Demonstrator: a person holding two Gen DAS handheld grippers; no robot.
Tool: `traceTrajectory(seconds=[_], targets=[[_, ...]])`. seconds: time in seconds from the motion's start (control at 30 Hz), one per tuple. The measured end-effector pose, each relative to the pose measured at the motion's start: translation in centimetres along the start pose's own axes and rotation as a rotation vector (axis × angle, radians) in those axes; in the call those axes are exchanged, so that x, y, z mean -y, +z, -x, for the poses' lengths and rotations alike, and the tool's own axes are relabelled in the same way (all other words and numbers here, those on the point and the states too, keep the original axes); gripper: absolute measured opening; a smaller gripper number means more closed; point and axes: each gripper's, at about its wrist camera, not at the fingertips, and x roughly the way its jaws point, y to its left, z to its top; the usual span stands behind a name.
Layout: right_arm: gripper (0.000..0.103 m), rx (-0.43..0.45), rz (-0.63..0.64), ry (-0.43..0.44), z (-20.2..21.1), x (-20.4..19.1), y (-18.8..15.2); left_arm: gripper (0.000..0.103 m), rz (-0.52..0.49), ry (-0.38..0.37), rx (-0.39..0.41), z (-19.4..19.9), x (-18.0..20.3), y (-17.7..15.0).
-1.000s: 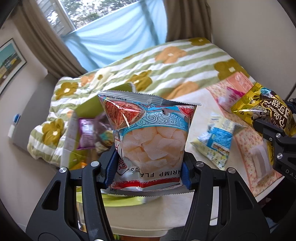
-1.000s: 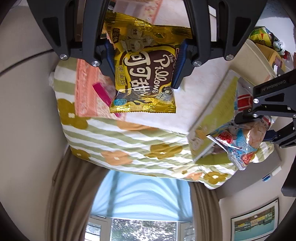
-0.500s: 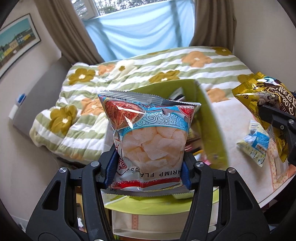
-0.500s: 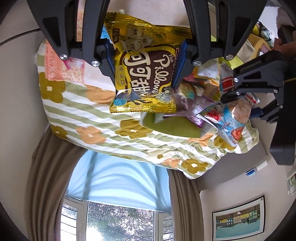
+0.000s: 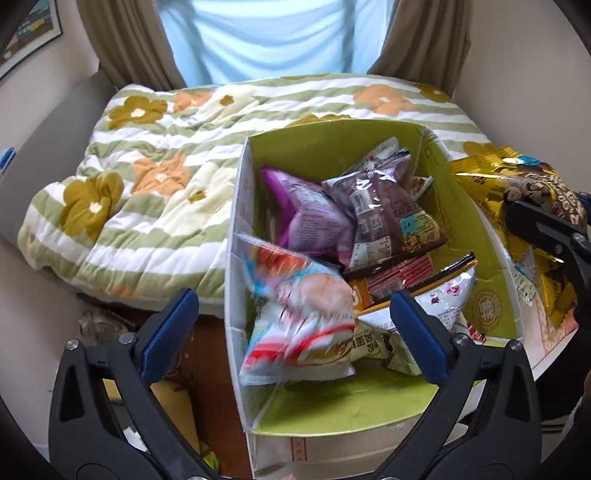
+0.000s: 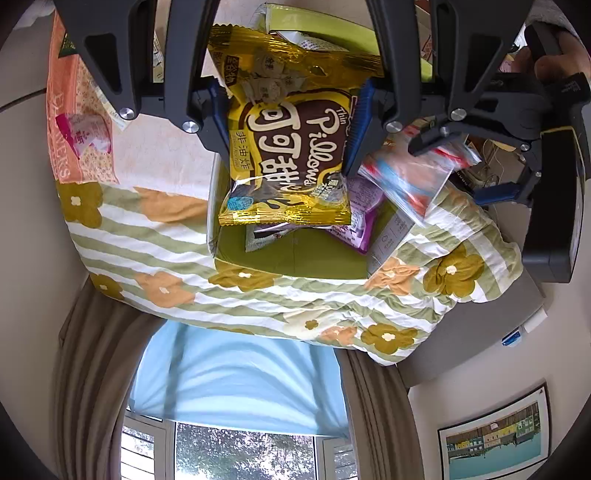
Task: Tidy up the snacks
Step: 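Carry both bags into the cardboard box and open both tools to release them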
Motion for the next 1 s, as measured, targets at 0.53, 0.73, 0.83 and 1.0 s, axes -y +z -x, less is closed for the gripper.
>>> traceTrajectory(seconds=[0.53, 0.73, 0.83, 1.0], targets=[[0.05, -0.03, -0.014, 0.108, -2.2, -1.5, 1.6, 0.103, 0.012, 0.003, 0.002, 1.3, -0.7, -1.1], [0.055, -0.033, -0.026, 0.177, -3.6, -2.4, 2.7, 0.103, 0.01, 0.023, 0.009, 1.5, -1.2, -1.1], [0.097, 0.006, -0.03, 0.192, -3.2, -2.5, 2.8, 0.103, 0.008, 0.026, 0.011, 1.6, -1.4, -1.2], [0.099, 0.028, -0.031, 0.173, -2.2, -1.9, 2.2, 0.103, 0.005, 0.031, 0.012, 1.8, -1.3, -1.4]])
